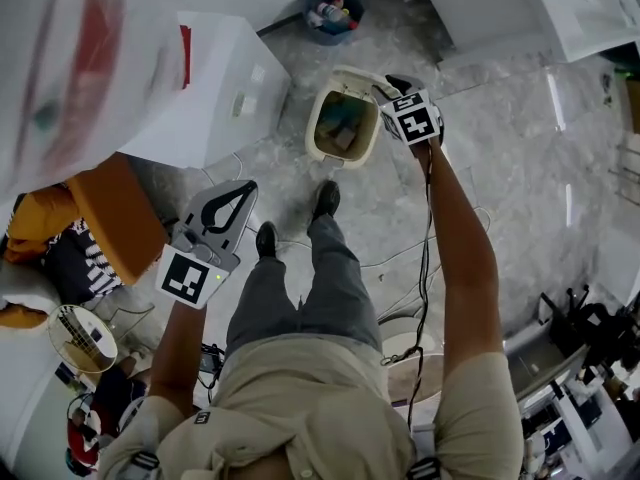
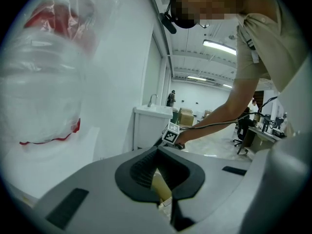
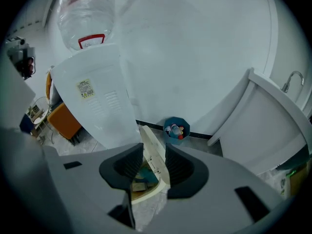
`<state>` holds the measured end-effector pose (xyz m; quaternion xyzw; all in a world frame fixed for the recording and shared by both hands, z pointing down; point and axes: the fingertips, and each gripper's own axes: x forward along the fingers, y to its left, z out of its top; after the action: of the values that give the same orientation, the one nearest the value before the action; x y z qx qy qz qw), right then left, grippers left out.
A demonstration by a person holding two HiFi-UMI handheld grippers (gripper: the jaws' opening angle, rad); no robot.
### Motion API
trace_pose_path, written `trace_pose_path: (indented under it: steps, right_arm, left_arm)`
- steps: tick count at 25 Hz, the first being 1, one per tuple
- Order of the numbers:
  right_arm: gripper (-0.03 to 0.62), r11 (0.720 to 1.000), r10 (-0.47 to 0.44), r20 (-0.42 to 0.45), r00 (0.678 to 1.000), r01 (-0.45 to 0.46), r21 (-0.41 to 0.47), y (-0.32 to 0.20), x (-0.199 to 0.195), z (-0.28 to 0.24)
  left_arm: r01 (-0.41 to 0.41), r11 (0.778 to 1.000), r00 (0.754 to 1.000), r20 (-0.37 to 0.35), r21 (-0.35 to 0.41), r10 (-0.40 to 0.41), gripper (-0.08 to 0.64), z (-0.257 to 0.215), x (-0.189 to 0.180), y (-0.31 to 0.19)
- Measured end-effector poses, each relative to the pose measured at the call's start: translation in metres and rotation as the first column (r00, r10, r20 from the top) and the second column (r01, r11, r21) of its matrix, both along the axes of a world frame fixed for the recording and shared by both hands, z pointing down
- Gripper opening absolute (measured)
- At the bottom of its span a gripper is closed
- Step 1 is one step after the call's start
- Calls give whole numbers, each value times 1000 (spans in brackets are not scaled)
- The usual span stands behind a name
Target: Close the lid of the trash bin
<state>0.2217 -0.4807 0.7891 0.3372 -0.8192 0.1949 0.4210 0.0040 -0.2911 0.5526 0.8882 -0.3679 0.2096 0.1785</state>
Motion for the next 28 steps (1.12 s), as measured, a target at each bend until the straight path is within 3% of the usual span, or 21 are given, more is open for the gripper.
trace_pose_path:
  steps: [13, 28]
  right_arm:
    - [147, 999, -40, -48, 998, 40, -9, -14, 3, 46]
    - [87, 998, -54, -27, 998, 53, -39, 24, -5, 39]
  left_arm:
    - [8, 999, 1000, 3, -37, -8, 14, 28, -4, 1]
    - [-7, 999, 1000, 1, -34, 7, 14, 31, -8, 8]
